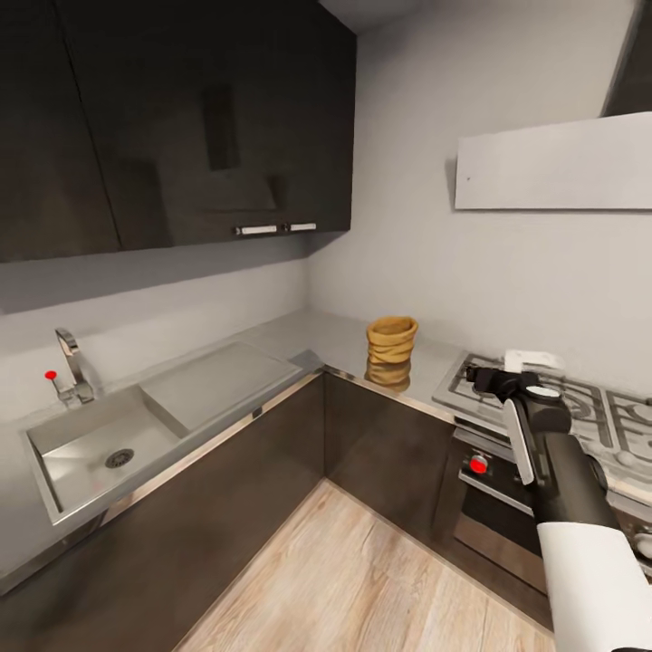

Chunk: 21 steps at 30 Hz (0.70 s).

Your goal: In the kitchen, take the popcorn bag from the countertop, put it into the microwave, and heat it until the popcorn is cooked so the cooked popcorn ends up inside the bag.

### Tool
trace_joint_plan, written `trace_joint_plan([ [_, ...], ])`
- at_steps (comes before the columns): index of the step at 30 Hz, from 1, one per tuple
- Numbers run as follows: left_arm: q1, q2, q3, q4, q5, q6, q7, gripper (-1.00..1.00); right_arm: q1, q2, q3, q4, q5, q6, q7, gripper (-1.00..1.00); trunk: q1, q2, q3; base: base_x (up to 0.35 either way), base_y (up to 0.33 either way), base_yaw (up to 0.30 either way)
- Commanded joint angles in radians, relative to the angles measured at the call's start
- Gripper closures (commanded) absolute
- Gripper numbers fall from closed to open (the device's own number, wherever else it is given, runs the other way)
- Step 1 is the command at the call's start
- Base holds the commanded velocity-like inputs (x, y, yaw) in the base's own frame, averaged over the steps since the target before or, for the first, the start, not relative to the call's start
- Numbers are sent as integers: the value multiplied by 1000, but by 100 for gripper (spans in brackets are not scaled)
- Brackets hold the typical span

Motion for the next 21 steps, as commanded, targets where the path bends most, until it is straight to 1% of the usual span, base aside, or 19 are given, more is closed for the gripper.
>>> trace_joint_plan([
  [1, 0, 0, 4, -1, 1, -1, 0, -100, -1, 0, 24, -3, 4, 9, -2, -100, -4, 6, 2, 0, 0, 0],
  [2, 0, -1, 4, -1, 1, 0, 0, -100, -1, 0, 48, -5, 5, 12, -2, -100, -7, 13, 5, 0, 0, 0],
  [4, 0, -1, 4, -1, 1, 0, 0, -100, -1, -1, 63, -6, 5, 13, -2, -100, -15, 27, 11, 0, 0, 0],
  [5, 0, -1, 4, -1, 1, 0, 0, -100, -1, -1, 78, -7, 5, 14, -1, -100, -19, 34, 14, 0, 0, 0],
  [7, 0, -1, 4, -1, 1, 0, 0, -100, -1, -1, 84, -7, 5, 14, 0, -100, -27, 48, 20, 0, 0, 0],
  [8, 0, -1, 4, -1, 1, 1, 0, -100, -1, -1, 97, -11, 5, 17, 0, -100, -30, 55, 24, 0, 0, 0],
  [10, 0, -1, 4, -1, 1, 1, 0, -100, -1, 0, 100, -11, 5, 24, -3, -100, -38, 69, 30, 3, 0, 0],
  [12, 0, -1, 4, -1, 1, 1, 0, -100, -6, 0, 101, -11, 5, 83, -4, -100, -46, 83, 36, 102, -15, 0],
  [14, 0, -1, 4, -1, 1, 1, 0, -100, -28, 0, 101, -11, 4, 179, -4, -100, -53, 97, 42, 214, -52, 0],
  [16, 0, -1, 4, -1, 1, 1, 0, -100, -40, 0, 101, -10, 3, 245, -4, -100, -61, 111, 49, 270, -70, 0],
  [19, 0, -1, 4, -1, 1, 1, 0, -100, -52, 0, 101, -10, 2, 290, -4, -100, -73, 132, 58, 296, -78, 0],
  [21, 0, -1, 4, -1, 1, 1, 0, -100, -77, 0, 100, -9, 2, 299, -4, -100, -80, 146, 64, 305, -63, 0],
])
